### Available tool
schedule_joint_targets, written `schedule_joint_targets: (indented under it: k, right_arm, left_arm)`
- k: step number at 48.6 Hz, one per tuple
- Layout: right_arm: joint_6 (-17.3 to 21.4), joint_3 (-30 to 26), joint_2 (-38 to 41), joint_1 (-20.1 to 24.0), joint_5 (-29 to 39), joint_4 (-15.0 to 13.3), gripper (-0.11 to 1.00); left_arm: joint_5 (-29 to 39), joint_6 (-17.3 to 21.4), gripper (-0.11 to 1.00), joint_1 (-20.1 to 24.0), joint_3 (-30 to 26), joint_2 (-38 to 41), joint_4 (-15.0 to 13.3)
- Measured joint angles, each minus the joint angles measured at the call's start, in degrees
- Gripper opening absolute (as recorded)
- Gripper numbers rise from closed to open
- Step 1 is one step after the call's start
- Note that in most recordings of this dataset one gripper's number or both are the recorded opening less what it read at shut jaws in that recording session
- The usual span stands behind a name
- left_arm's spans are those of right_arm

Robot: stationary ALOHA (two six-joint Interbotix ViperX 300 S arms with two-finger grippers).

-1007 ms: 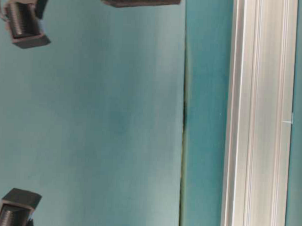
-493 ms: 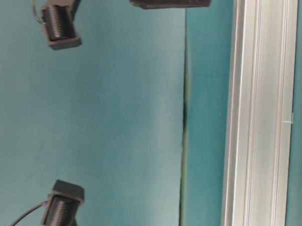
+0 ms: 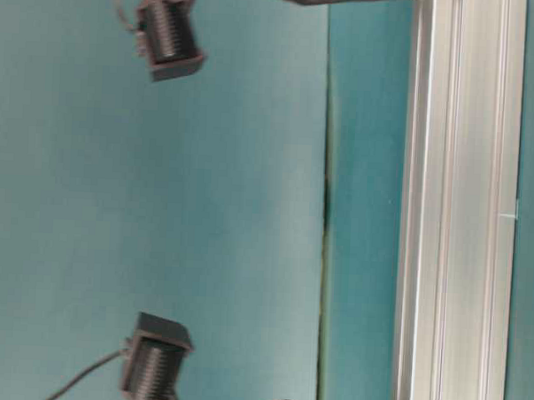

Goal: Lift the metal rail with both hands and move it towards you.
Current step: 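Lower both open grippers down over the rail near each end, then close both grippers around the rail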

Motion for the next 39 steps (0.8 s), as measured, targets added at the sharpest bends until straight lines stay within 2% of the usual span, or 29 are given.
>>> schedule_joint_targets:
  k: [18, 39]
  right_arm:
    - [-0.44, 1.23, 4.31, 0.18, -3.60, 0.18, 1.00]
    - [-0.44, 1.14, 5.45, 0.18, -4.75, 0.18, 1.00]
  left_arm:
    - [-3.60, 0.00, 0.99, 0.00, 1.32, 2.90, 0.00]
    - [-4.04, 0.09, 0.99, 0.09, 1.85, 3.43, 0.00]
